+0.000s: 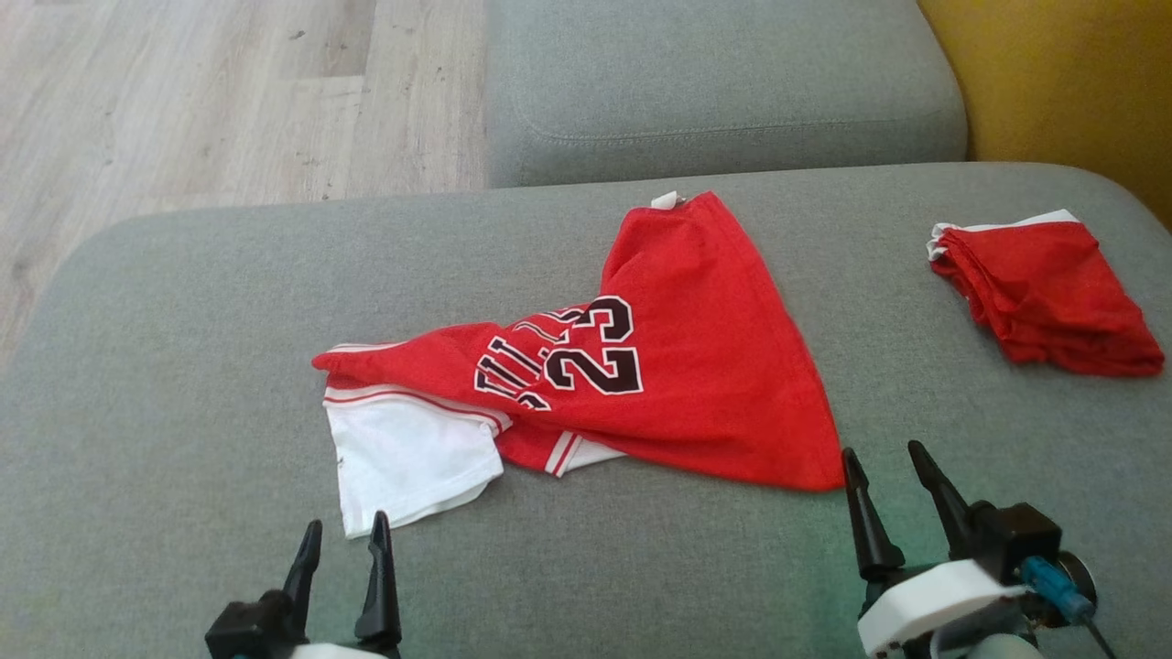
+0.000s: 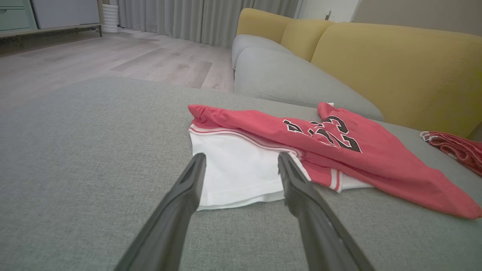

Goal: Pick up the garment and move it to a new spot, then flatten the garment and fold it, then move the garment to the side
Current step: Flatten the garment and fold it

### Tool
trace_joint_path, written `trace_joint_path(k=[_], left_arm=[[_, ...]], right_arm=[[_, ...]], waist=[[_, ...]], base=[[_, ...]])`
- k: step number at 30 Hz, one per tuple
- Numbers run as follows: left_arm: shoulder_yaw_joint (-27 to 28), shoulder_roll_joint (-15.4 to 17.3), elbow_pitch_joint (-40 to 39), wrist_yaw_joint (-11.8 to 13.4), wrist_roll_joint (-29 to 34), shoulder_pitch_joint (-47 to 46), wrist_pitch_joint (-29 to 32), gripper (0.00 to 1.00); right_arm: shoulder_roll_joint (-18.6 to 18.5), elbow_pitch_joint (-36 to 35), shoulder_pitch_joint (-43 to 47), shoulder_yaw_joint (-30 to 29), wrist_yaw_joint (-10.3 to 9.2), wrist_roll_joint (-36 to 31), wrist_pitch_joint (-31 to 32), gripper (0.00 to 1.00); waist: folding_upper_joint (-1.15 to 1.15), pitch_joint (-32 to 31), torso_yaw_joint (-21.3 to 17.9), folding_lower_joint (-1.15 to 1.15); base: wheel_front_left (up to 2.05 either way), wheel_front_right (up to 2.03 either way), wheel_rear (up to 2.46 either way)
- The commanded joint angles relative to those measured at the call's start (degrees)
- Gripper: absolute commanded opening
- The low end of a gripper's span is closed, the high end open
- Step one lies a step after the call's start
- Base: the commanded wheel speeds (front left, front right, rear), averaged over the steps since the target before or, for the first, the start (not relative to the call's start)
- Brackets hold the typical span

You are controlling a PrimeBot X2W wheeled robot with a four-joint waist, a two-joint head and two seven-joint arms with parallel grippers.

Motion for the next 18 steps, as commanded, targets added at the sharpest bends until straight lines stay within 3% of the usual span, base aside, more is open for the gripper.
trace_joint_path(k=[1, 18], left_arm=[[2.0, 0.1, -1.4, -0.2, 0.4, -3.2, -0.7, 1.0], [2.0, 0.0, 1.0, -0.4, 0.4, -4.6, 0.6, 1.0]], right_arm=[[-0.3, -1.5, -2.8, 1.4, 0.21, 0.4, -0.4, 1.0], [-0.3, -0.4, -3.2, 1.2, 0.21, 0.4, -1.0, 1.0]], waist=[[0.0, 0.0, 0.0, 0.0], [0.0, 1.3, 0.5, 0.0]], base=[[0.0, 0.0, 0.0], [0.0, 0.0, 0.0]])
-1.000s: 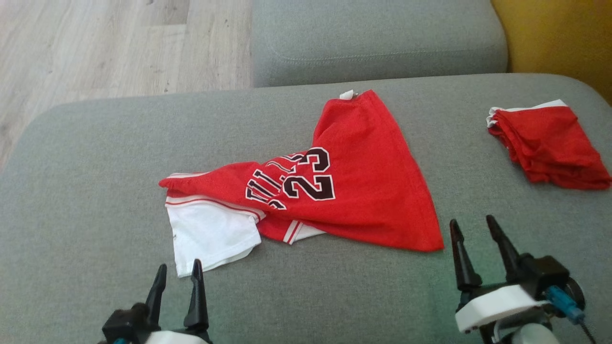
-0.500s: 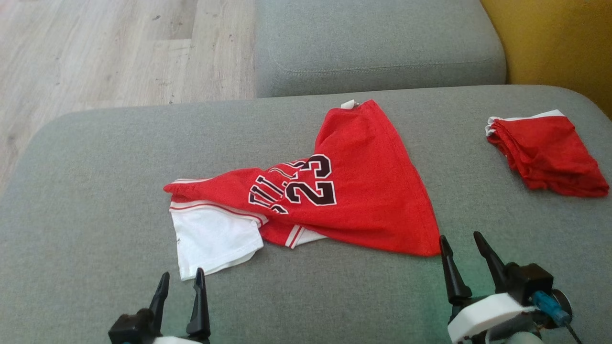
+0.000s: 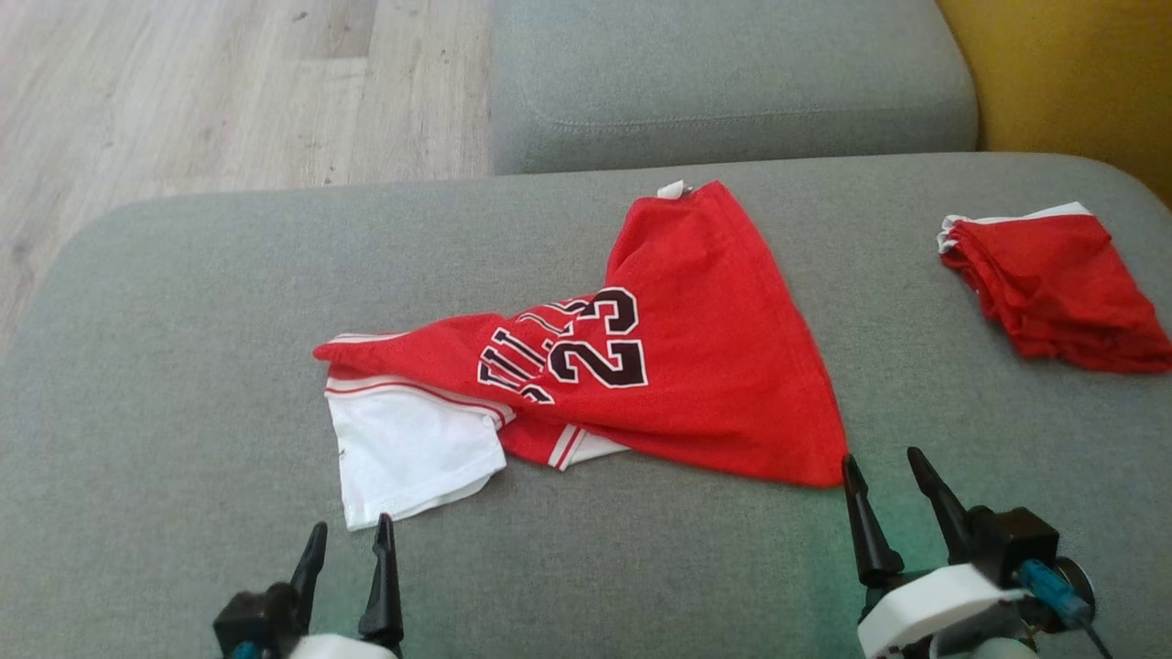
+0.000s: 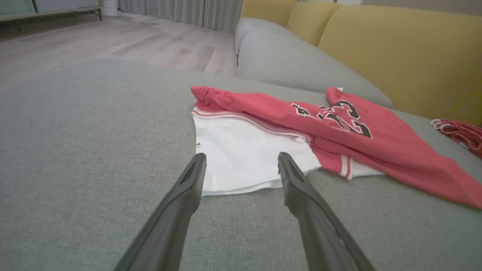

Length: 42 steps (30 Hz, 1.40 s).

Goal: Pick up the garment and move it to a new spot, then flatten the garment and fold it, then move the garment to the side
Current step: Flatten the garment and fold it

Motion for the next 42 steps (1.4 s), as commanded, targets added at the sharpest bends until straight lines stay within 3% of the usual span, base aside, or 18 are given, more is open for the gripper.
trace_joint_path(k=[1, 11, 22, 23, 24, 26, 27, 29, 42], left_arm=[[2.1, 0.8, -0.4, 0.1, 0.1, -4.3, 1.1, 1.0], [3.1, 0.1, 7.0, 2.0, -2.5, -12.4, 10.1, 1.0], [2.7, -1.8, 11.1, 3.5, -3.7, -15.1, 13.2, 1.0], [2.4, -1.9, 11.0, 3.4, -3.7, -15.0, 13.4, 0.91], [2.0, -2.0, 10.9, 3.3, -3.6, -14.8, 13.6, 0.53], [1.4, -2.2, 10.6, 3.1, -3.5, -14.5, 13.8, 0.29], [1.4, -2.2, 10.6, 3.1, -3.5, -14.5, 13.8, 0.29], [0.9, -2.4, 10.1, 2.8, -3.4, -14.2, 13.7, 0.0], [-0.2, -2.6, 7.0, 2.7, -2.3, -13.9, 10.2, 0.0]], right_arm=[[-0.2, -2.0, -3.2, 1.2, 0.21, 0.3, -0.8, 1.0], [-0.2, -3.1, -4.7, 2.4, 0.21, -0.4, -0.3, 1.0], [-0.2, -2.4, -6.7, 1.7, 0.21, -1.1, -0.6, 1.0], [-0.2, -1.9, -6.7, 1.4, 0.21, -1.1, -0.2, 1.0], [-0.2, -1.3, -6.7, 1.0, 0.21, -1.2, 0.2, 1.0], [-0.2, -0.1, -6.7, 0.5, 0.21, -1.0, 1.2, 1.0], [-0.2, -0.1, -6.7, 0.5, 0.21, -1.0, 1.2, 1.0], [-0.2, 1.1, -6.8, 0.3, 0.21, -0.7, 1.8, 1.0], [-0.2, 11.0, -10.8, -0.5, 0.21, -0.3, 5.0, 1.0]], waist=[[0.0, 0.6, 0.1, 0.0], [0.0, 6.8, -0.6, 0.0], [0.0, 11.0, -1.4, 0.0], [0.0, 11.1, -1.4, 0.0], [0.0, 11.1, -1.3, 0.0], [0.0, 11.0, -1.0, 0.0], [0.0, 11.0, -1.0, 0.0], [0.0, 10.9, -0.6, 0.0], [0.0, 10.5, 1.6, 0.0]], base=[[0.0, 0.0, 0.0], [0.0, 0.0, 0.0], [0.0, 0.0, 0.0], [0.0, 0.0, 0.0], [0.0, 0.0, 0.0], [0.0, 0.0, 0.0], [0.0, 0.0, 0.0], [0.0, 0.0, 0.0], [0.0, 0.0, 0.0]])
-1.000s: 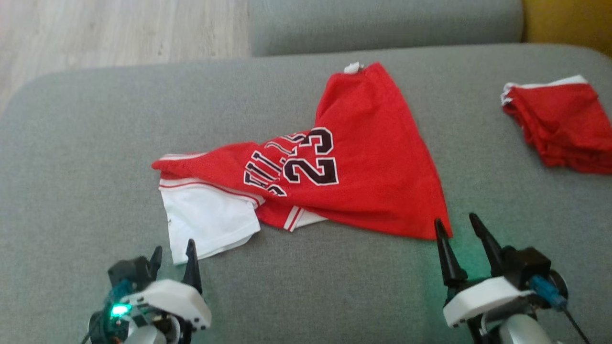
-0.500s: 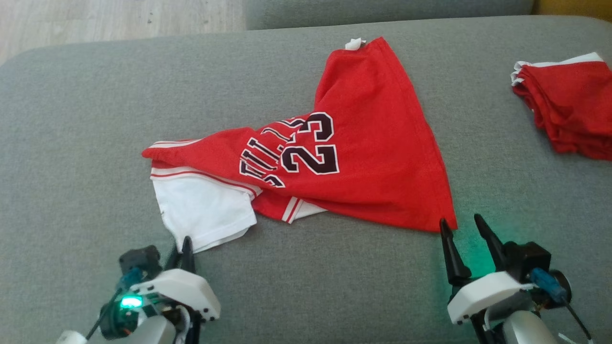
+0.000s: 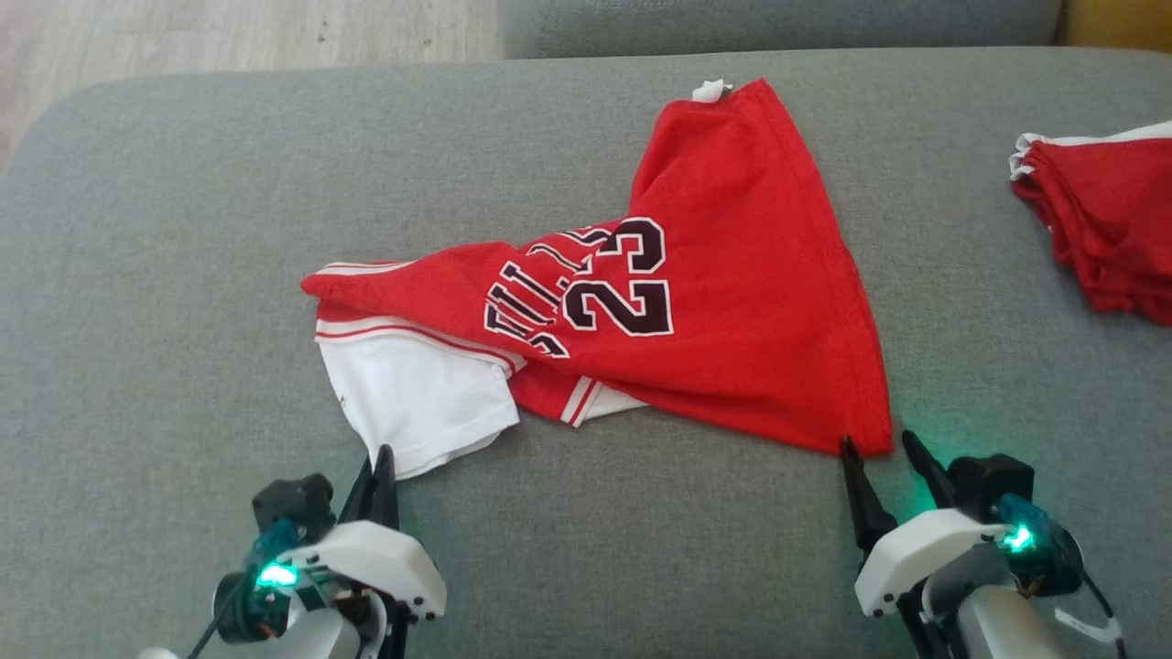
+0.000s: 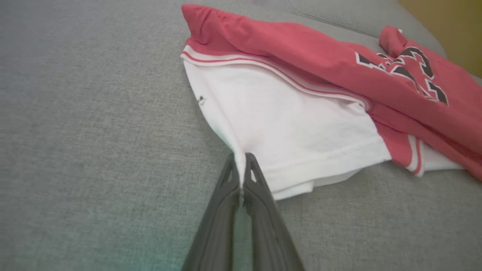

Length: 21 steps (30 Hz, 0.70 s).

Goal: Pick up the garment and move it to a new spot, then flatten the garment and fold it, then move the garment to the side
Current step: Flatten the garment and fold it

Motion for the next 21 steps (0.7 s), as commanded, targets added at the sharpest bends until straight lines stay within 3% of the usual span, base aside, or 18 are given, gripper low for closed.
trace_joint_path(k=[1, 4, 5, 6, 15, 21], left_arm=[[1.6, 0.6, -1.8, 0.1, 0.3, -0.7, -1.1, 0.0], [1.7, 0.7, -2.2, 0.2, 0.3, -0.3, -1.9, 0.0], [1.7, 0.7, -2.4, 0.1, 0.3, -0.2, -2.4, 0.0], [1.8, 0.9, -2.8, -0.1, 0.3, 0.2, -3.0, 0.0], [2.7, 2.2, -8.1, -1.8, 0.5, 0.0, -8.0, 0.0], [4.1, 5.1, -18.0, -1.9, 1.7, -0.8, -9.5, 0.0]], right_arm=[[-0.2, -0.8, -1.5, 1.5, 0.21, 0.1, 0.2, 0.97], [-0.2, 1.1, -1.9, 2.4, 0.21, 1.1, 0.9, 0.38], [-0.2, 1.5, -2.0, 2.7, 0.21, 1.6, 0.8, 0.25], [-0.2, 2.0, -2.2, 3.2, 0.21, 2.5, 0.0, 0.0], [-0.2, -2.1, -4.9, 5.8, 0.21, 6.2, -6.6, 0.0], [-0.2, -12.4, -5.8, 3.4, 0.21, 5.8, -8.4, 0.0]], waist=[[0.0, -0.1, 0.2, 0.0], [0.0, -0.5, 0.4, 0.0], [0.0, -0.6, 0.5, 0.0], [0.0, -0.9, 0.4, 0.0], [0.0, -3.7, -0.7, 0.0], [0.0, -7.6, -1.7, 0.0]], base=[[0.0, 0.0, 0.0], [0.0, 0.0, 0.0], [0.0, 0.0, 0.0], [0.0, 0.0, 0.0], [0.0, 0.0, 0.0], [0.0, 0.0, 0.0]])
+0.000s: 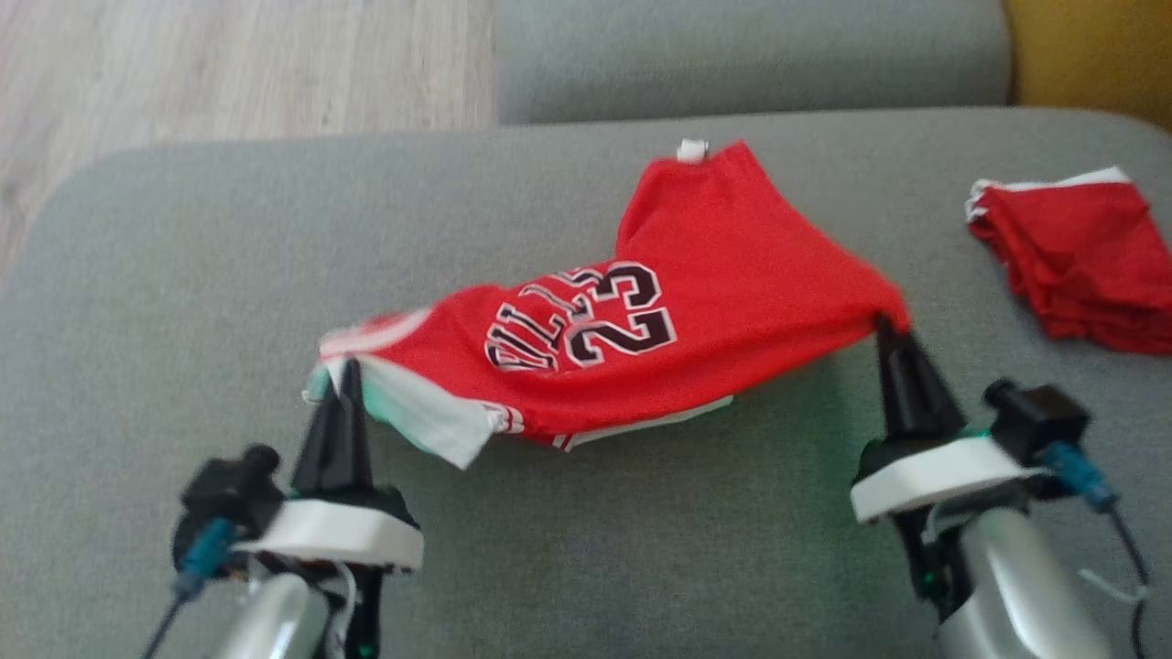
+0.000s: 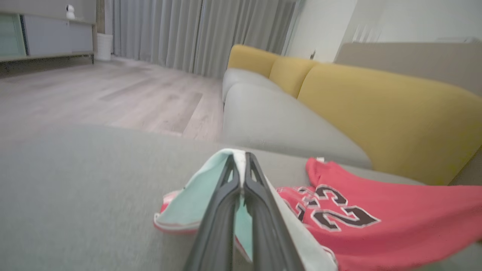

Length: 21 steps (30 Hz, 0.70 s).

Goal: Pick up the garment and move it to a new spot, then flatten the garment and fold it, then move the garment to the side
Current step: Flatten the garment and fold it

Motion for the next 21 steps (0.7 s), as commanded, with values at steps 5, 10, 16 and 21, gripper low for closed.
trace_joint_path(k=[5, 10, 16, 21], left_arm=[[4.0, 5.8, -16.4, 1.2, 2.4, -3.8, 1.4, 0.0], [5.7, 9.3, -27.3, 2.6, 4.0, -6.0, 4.7, 0.0], [8.5, 14.7, -41.3, 3.8, 6.9, -12.6, 11.3, 0.0], [9.1, 17.7, -46.8, 2.9, 7.3, -19.8, 17.7, 0.0]], right_arm=[[-0.2, -15.0, -0.9, -2.2, 0.21, -0.4, -0.7, 0.0], [-0.2, -25.9, -0.1, -4.5, 0.21, -0.4, 1.0, 0.0], [-0.2, -40.8, 0.1, -7.4, 0.21, -1.5, 5.9, 0.0], [-0.2, -50.9, -0.3, -8.5, 0.21, -3.3, 11.0, 0.0]], waist=[[0.0, -4.2, -1.2, 0.0], [0.0, -5.2, -1.7, 0.0], [0.0, -5.7, -2.6, 0.0], [0.0, -5.0, -3.1, 0.0]], base=[[0.0, 0.0, 0.0], [0.0, 0.0, 0.0], [0.0, 0.0, 0.0], [0.0, 0.0, 0.0]])
